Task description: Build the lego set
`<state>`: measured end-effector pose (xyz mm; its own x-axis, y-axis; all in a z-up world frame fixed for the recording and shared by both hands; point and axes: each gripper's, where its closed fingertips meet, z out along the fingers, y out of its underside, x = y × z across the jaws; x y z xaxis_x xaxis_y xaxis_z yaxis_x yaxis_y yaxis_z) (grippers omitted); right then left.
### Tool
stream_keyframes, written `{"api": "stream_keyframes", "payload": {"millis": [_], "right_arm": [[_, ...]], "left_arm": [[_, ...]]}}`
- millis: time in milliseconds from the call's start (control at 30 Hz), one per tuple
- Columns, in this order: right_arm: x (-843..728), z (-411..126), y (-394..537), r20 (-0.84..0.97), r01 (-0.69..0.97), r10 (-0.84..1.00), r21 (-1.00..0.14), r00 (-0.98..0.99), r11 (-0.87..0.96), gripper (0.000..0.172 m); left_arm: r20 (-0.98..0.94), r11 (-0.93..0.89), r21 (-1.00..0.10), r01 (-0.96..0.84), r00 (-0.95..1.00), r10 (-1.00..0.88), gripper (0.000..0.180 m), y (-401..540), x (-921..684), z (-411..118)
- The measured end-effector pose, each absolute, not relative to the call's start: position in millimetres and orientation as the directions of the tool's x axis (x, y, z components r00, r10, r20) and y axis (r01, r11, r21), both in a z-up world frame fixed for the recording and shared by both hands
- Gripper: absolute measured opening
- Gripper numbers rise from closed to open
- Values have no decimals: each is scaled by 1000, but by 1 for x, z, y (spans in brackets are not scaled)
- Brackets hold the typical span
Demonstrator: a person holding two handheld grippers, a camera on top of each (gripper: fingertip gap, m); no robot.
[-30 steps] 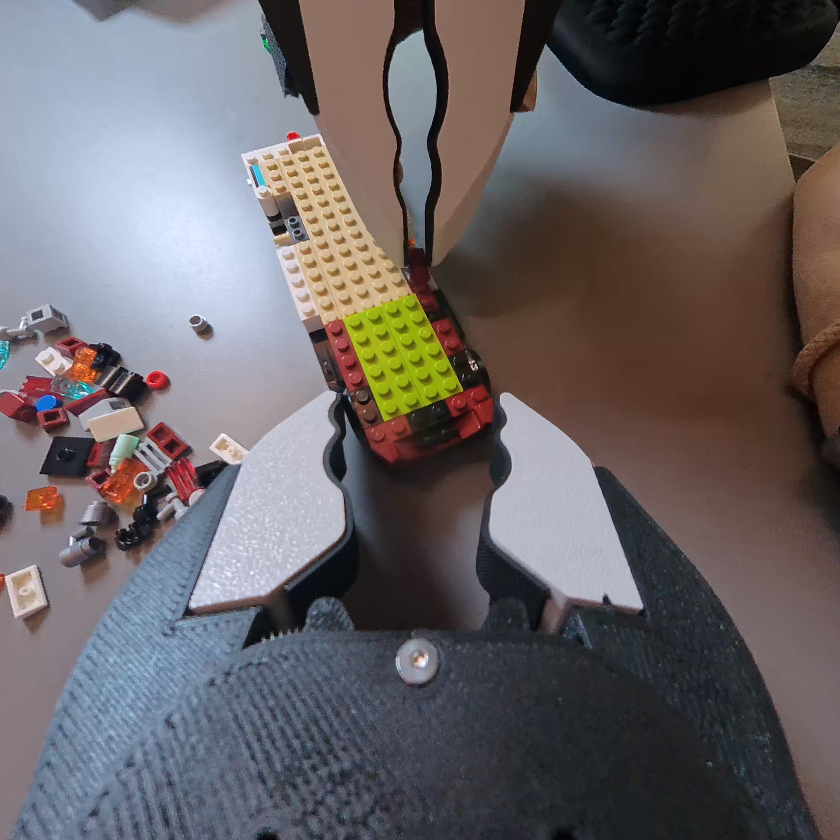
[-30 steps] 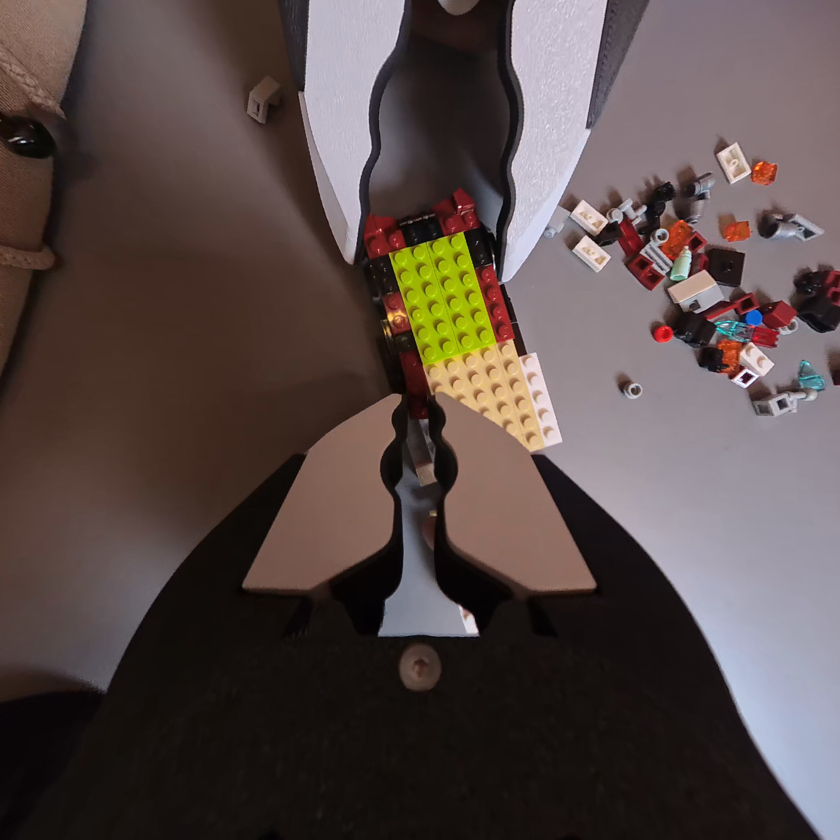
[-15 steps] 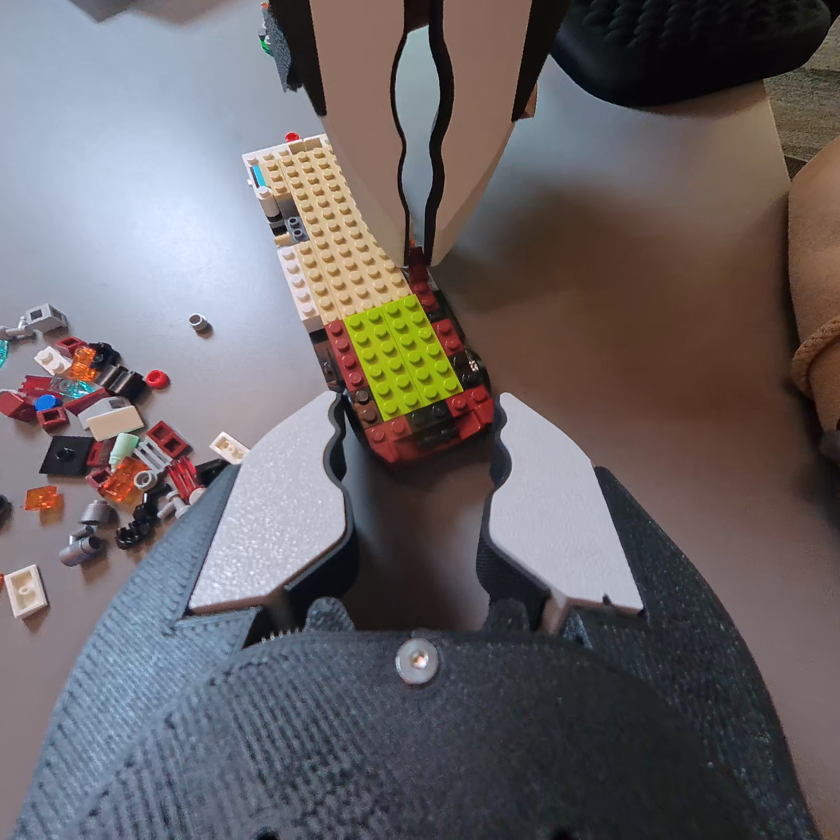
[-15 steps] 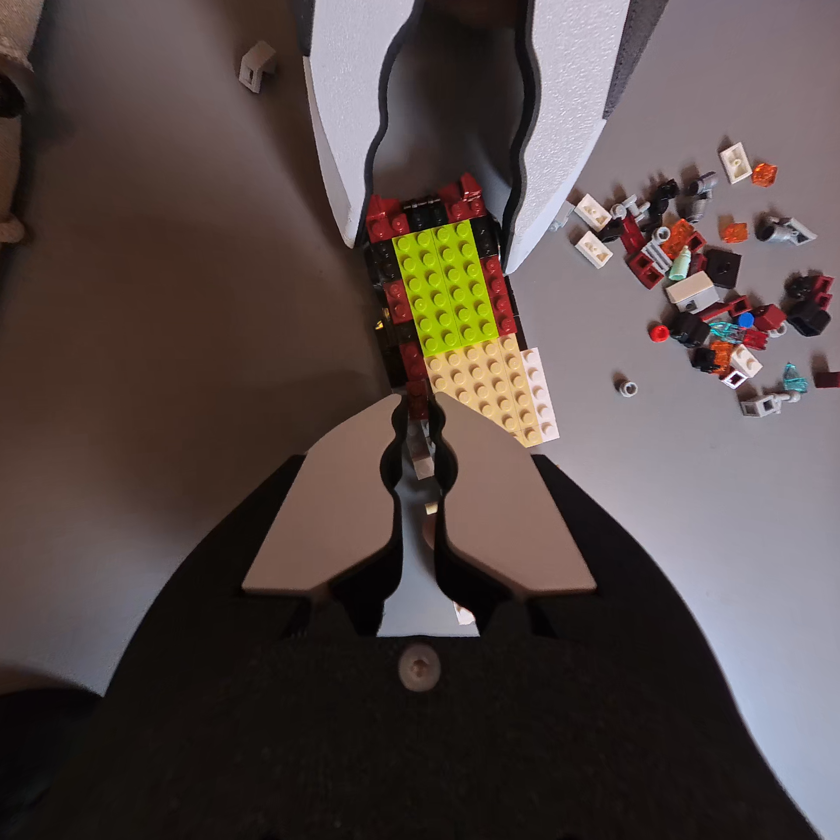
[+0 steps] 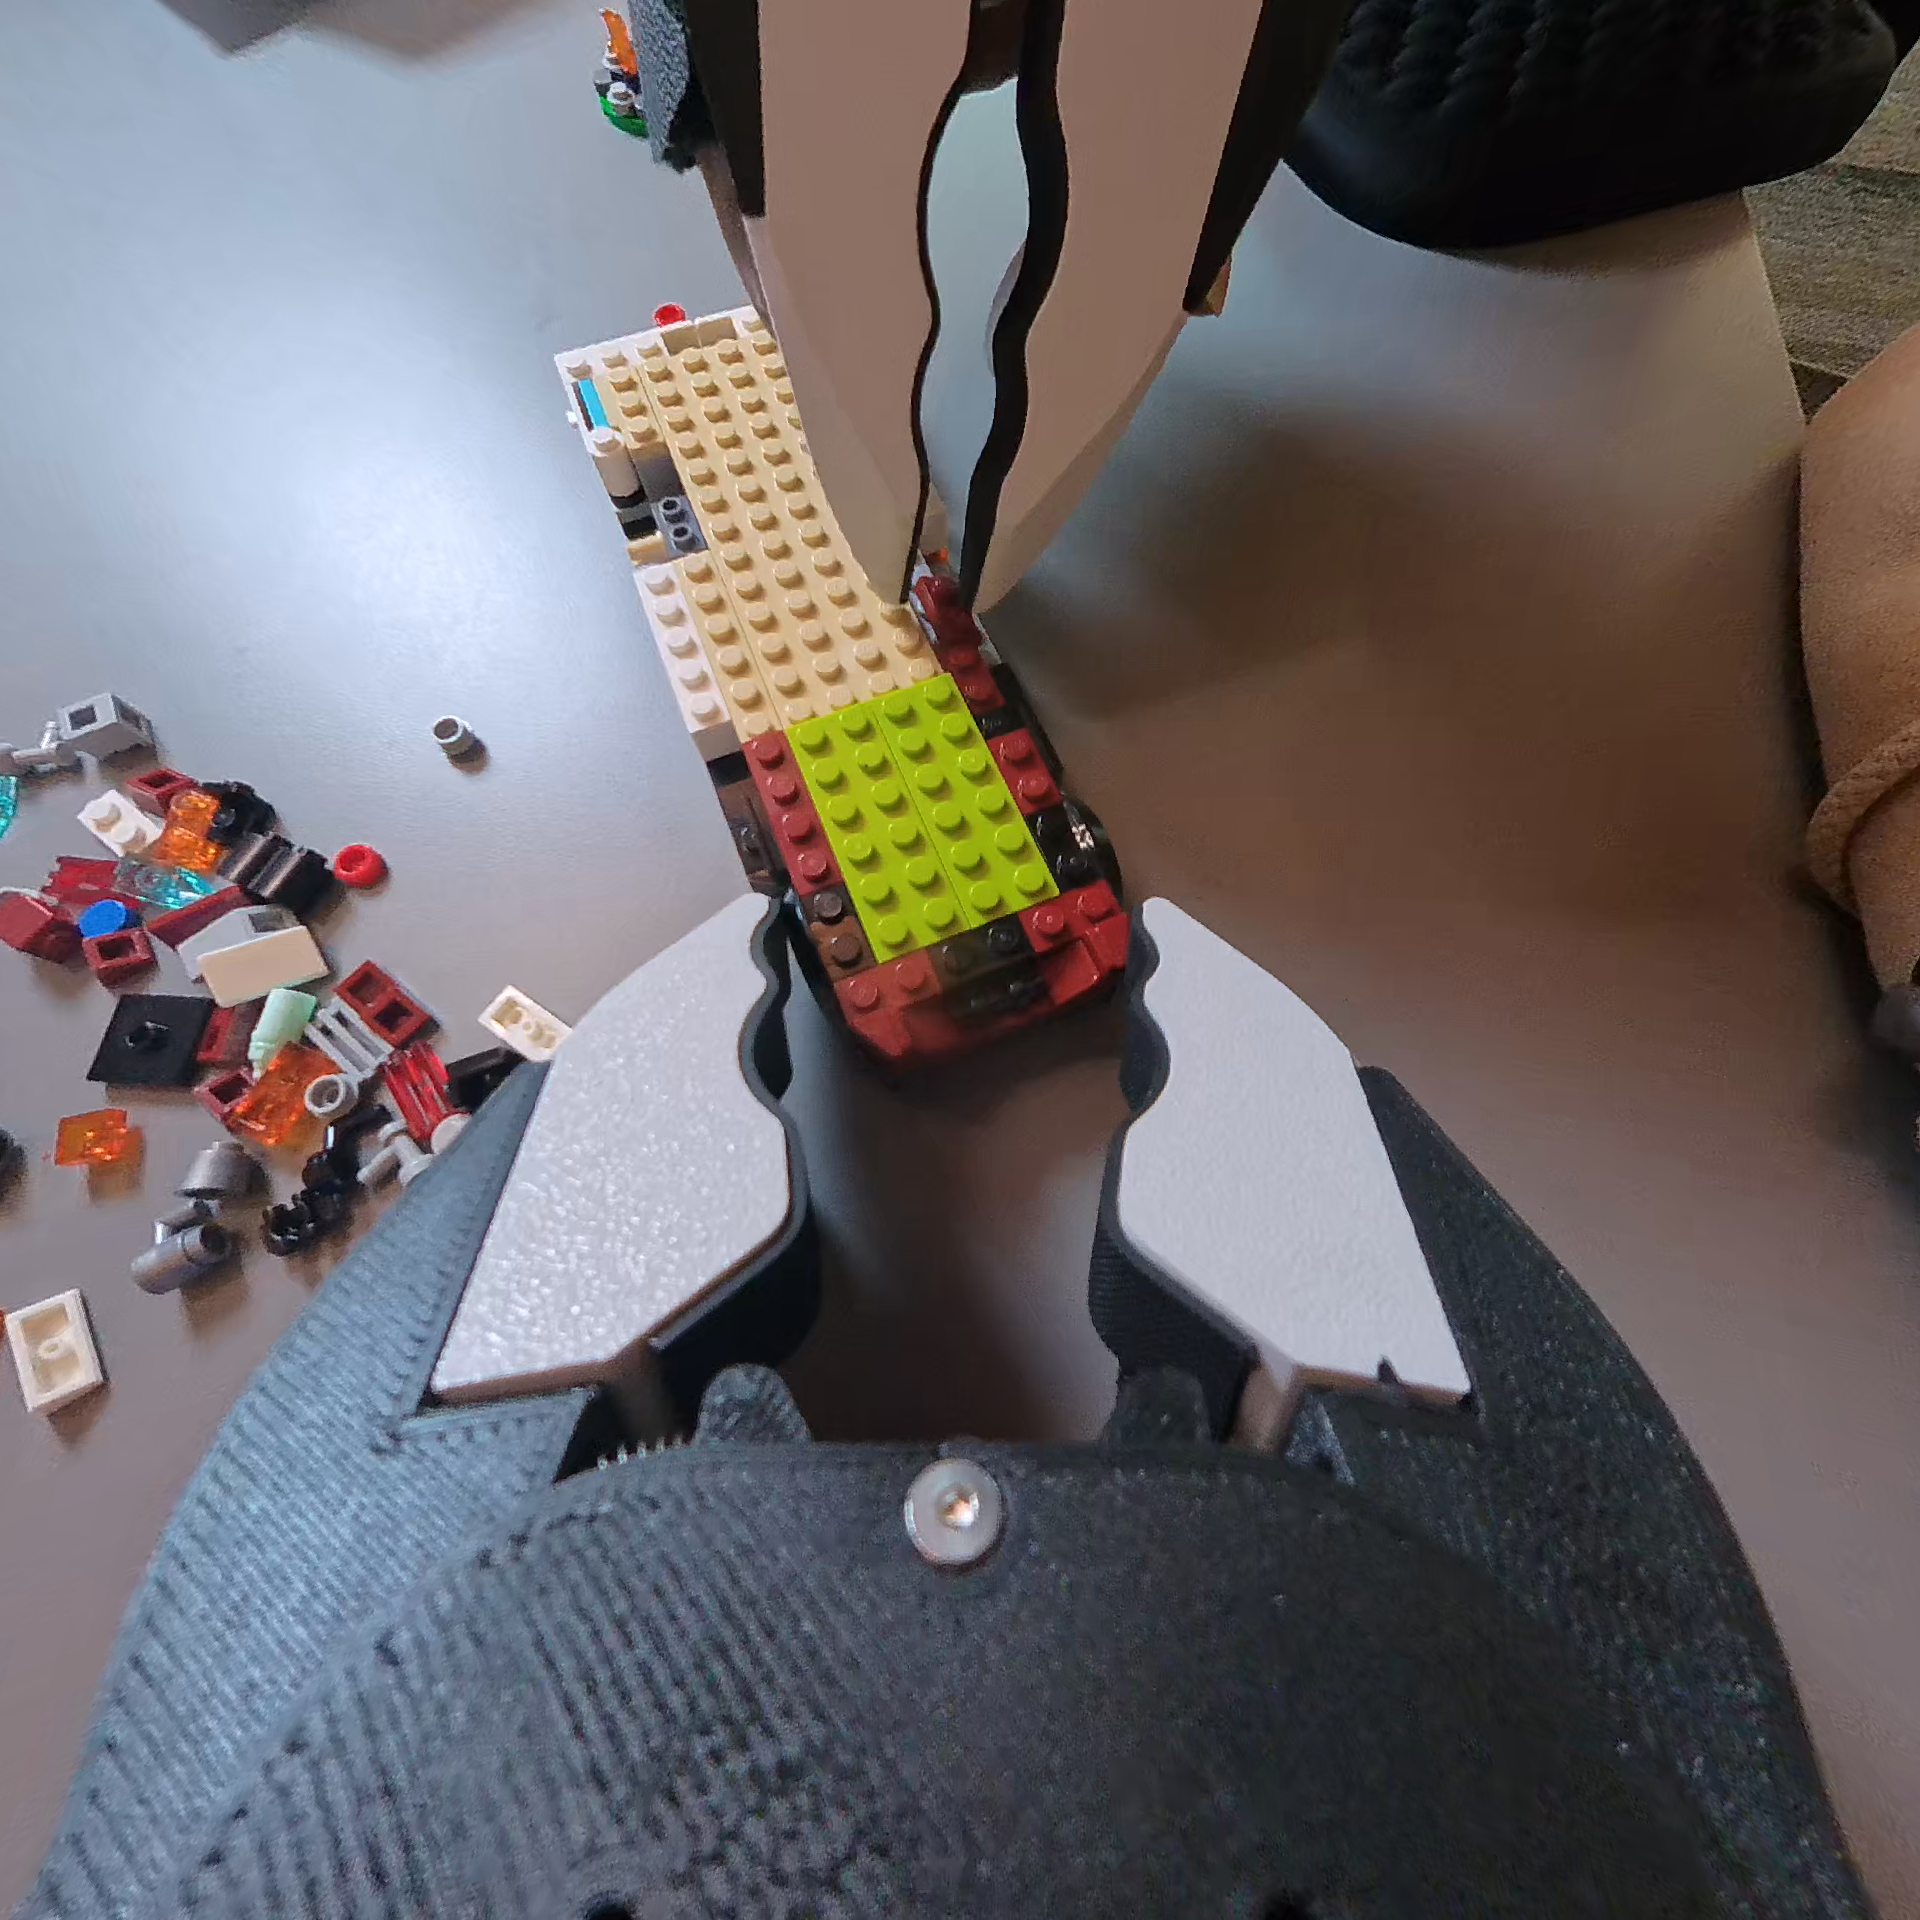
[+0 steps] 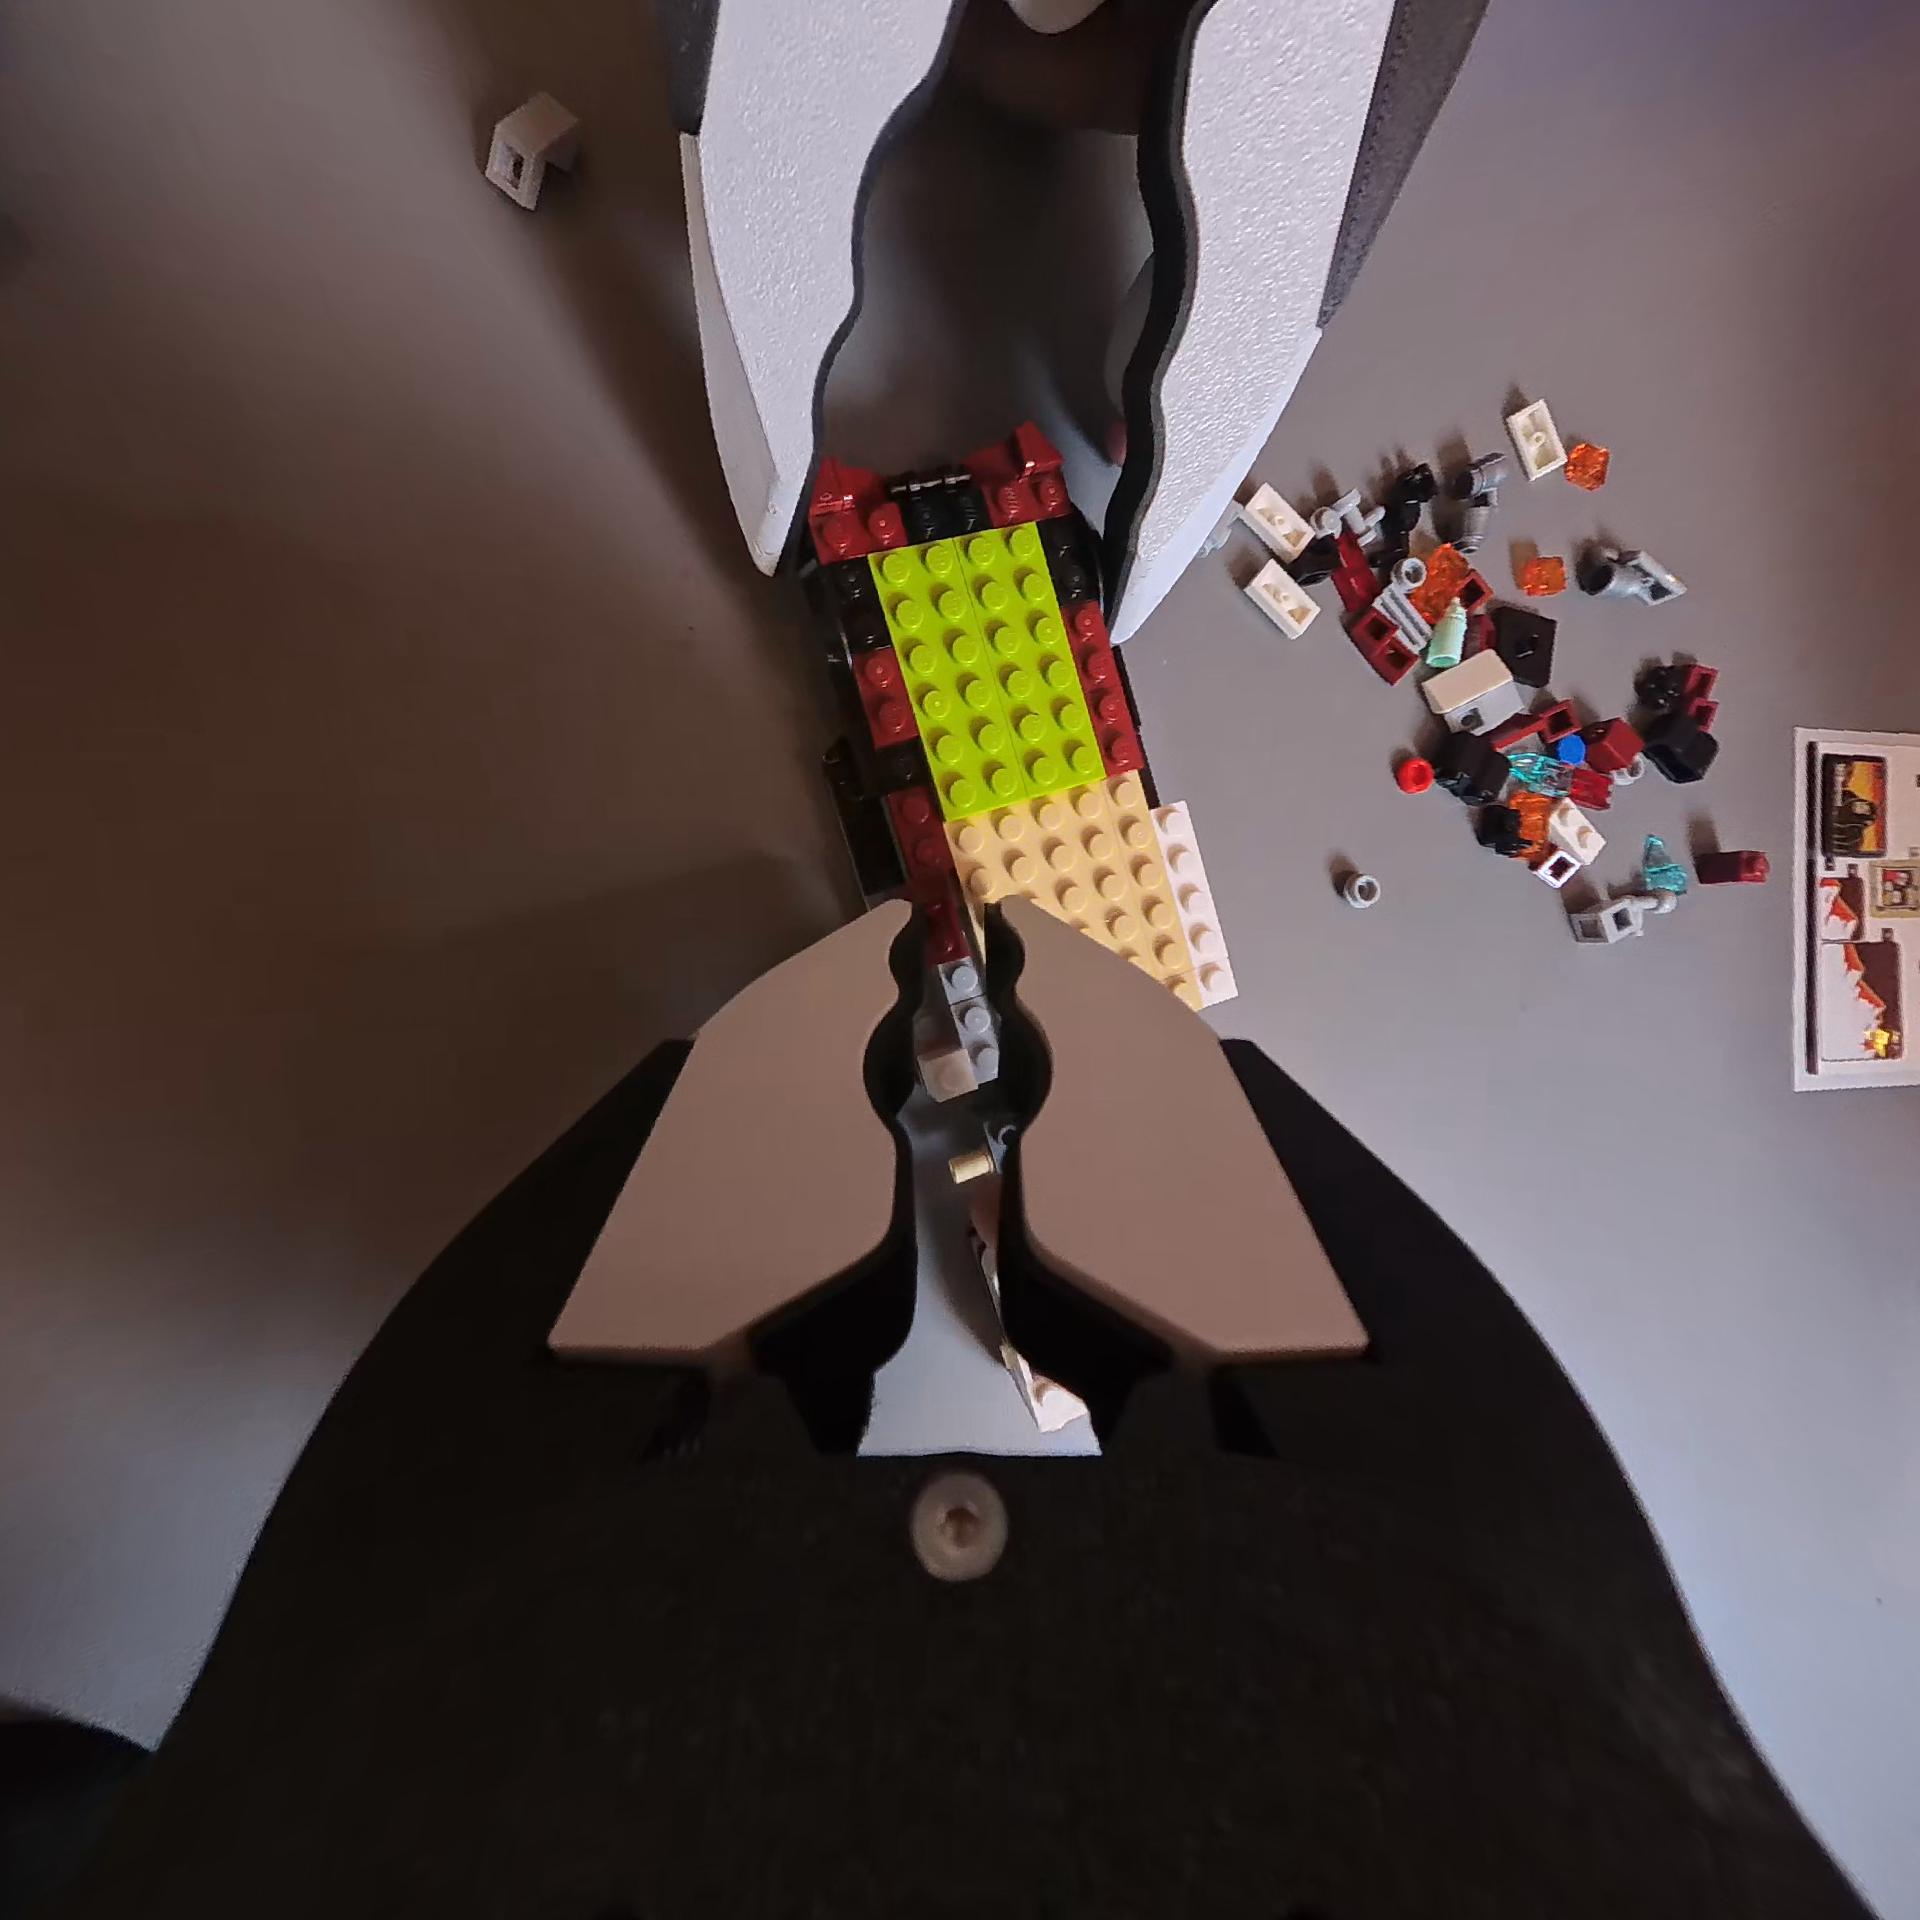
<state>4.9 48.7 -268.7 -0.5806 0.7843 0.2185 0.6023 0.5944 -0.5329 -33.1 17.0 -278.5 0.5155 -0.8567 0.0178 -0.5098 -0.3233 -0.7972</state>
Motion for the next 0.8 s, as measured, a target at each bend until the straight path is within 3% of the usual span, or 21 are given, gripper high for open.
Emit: {"api": "stream_keyframes", "payload": {"millis": [367, 800], "right_arm": [[5, -268, 47, 294, 568, 764, -529, -574, 630, 0], [6, -270, 46, 219, 605, 752, -476, -621, 638, 0]], "left_arm": [[18, -323, -798, -509, 516, -856, 62, 17, -33, -278], [16, -323, -798, -508, 518, -855, 62, 17, -33, -278]]}}
